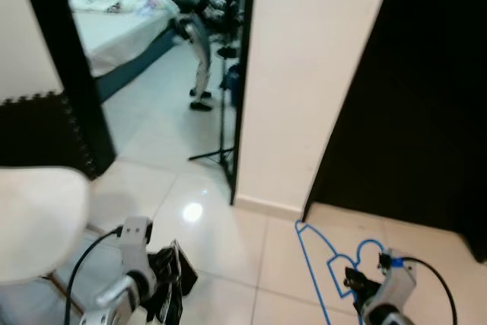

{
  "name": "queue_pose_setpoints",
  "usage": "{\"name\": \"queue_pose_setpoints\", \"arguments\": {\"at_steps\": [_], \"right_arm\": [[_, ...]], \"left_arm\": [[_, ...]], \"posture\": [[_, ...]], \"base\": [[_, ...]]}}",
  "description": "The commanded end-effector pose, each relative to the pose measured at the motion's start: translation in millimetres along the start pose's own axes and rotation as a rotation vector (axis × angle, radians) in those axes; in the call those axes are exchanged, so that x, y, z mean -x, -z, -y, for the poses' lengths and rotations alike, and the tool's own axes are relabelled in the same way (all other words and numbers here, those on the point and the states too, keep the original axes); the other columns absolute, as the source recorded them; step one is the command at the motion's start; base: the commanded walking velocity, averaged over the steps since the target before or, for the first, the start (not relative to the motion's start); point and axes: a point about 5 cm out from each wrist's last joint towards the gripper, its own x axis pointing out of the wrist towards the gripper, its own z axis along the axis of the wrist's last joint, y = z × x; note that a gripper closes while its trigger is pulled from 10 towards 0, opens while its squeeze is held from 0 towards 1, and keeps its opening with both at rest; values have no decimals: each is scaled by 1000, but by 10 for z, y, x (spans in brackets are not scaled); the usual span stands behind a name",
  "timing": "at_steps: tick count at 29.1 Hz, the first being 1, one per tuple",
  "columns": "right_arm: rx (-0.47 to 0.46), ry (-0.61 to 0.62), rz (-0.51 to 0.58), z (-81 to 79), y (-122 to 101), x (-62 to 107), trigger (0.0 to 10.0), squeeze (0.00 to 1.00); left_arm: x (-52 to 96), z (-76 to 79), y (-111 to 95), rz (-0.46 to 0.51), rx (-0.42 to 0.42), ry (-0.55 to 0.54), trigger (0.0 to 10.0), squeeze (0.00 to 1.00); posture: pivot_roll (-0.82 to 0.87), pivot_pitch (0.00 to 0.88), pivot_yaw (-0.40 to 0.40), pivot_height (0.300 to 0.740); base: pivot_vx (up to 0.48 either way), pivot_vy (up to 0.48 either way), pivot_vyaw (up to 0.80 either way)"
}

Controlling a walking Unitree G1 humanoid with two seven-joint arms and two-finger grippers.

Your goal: Hang hanger

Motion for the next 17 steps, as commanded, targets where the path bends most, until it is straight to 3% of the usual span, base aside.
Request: {"name": "queue_pose_setpoints", "arguments": {"at_steps": [1, 3, 5, 8, 9, 11, 12, 13, 16, 17], "right_arm": [[-5, -4, 2, -1, 9, -4, 10000, 0], [4, -13, 3, -7, 11, -7, 10000, 0], [4, -13, 3, -7, 11, -7, 10000, 0], [29, -36, 11, -39, -10, -13, 10000, 0], [29, -36, 11, -39, -10, -13, 10000, 0], [46, -54, 41, -73, -111, -31, 10000, 0], [46, -54, 41, -73, -111, -31, 10000, 0], [76, -81, 69, -105, -236, -47, 10000, 0], [76, -81, 69, -105, -236, -47, 10000, 0], [128, -126, 94, -149, -393, -61, 10000, 0]], "left_arm": [[-11, 11, 16, -8, -9, -2, 10000, 0], [-49, 26, -45, 2, -68, -13, 10000, 0], [-49, 26, -45, 2, -68, -13, 10000, 0], [-168, 91, -407, 101, -130, -16, 10000, 0], [-168, 91, -407, 101, -130, -16, 10000, 0], [-215, 125, -654, 169, -139, -14, 10000, 0], [-215, 125, -654, 169, -139, -14, 10000, 0], [-236, 155, -795, 205, -137, -12, 10000, 0], [-236, 155, -795, 205, -137, -12, 10000, 0], [-250, 195, -944, 244, -130, -9, 10000, 0]], "posture": [[-22, 8, -18, 740], [-31, 7, -24, 740], [-31, 7, -24, 740], [-24, 8, -23, 740], [-24, 8, -23, 740], [-25, 10, -19, 740], [-25, 10, -19, 740], [-28, 10, -17, 740], [-28, 10, -17, 740], [-31, 10, -15, 740]], "base": [[0, 0, -775], [0, 0, -775], [0, 0, -775], [0, 0, -775], [0, 0, -775], [0, 0, -775], [0, 0, -775], [0, 0, -775], [0, 0, -775], [0, 0, -775]]}}
